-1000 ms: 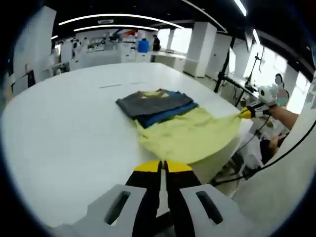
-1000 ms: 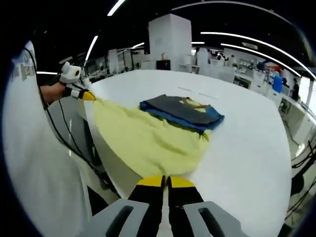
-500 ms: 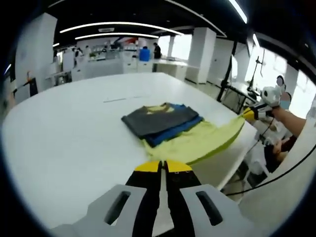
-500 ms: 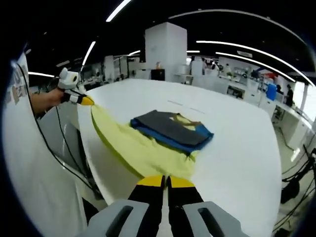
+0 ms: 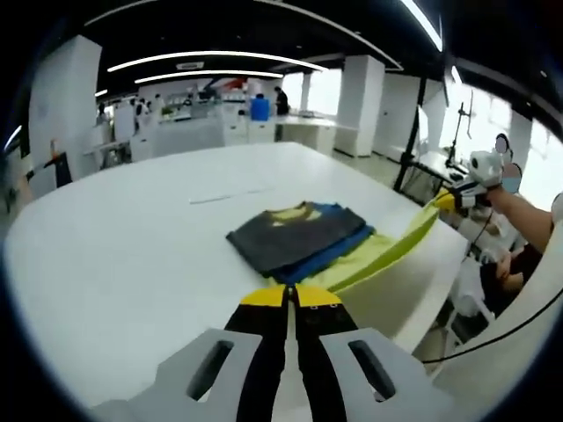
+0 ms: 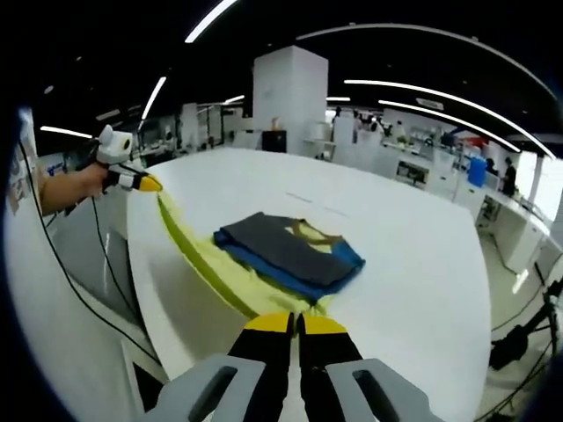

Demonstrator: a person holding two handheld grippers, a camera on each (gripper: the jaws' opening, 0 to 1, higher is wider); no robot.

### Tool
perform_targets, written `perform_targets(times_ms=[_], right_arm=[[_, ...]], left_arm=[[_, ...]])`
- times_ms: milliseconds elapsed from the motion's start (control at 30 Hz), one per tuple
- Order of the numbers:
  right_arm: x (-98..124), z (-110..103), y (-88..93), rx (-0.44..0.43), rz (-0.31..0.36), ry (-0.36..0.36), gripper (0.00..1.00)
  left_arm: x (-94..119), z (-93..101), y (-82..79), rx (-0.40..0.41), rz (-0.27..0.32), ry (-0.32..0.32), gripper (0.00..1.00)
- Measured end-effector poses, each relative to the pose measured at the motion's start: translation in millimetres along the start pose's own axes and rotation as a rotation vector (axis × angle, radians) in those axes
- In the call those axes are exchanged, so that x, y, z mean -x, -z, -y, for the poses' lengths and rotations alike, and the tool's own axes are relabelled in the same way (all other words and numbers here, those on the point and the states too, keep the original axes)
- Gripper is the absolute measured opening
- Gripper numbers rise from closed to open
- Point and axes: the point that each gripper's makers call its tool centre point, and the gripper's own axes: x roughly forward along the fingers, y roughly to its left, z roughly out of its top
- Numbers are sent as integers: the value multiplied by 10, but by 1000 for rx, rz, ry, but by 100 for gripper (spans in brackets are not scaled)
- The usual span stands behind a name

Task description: Fold the garment on the visible template until the final outline fits inside the template.

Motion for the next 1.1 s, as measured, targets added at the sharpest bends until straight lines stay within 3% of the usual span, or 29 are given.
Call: perform_targets(times_ms=[1100], right_arm=[[-394,485,-288,-12,-9,19,0]], left_arm=[[-454,-326,-403,-33,12,-17,0]])
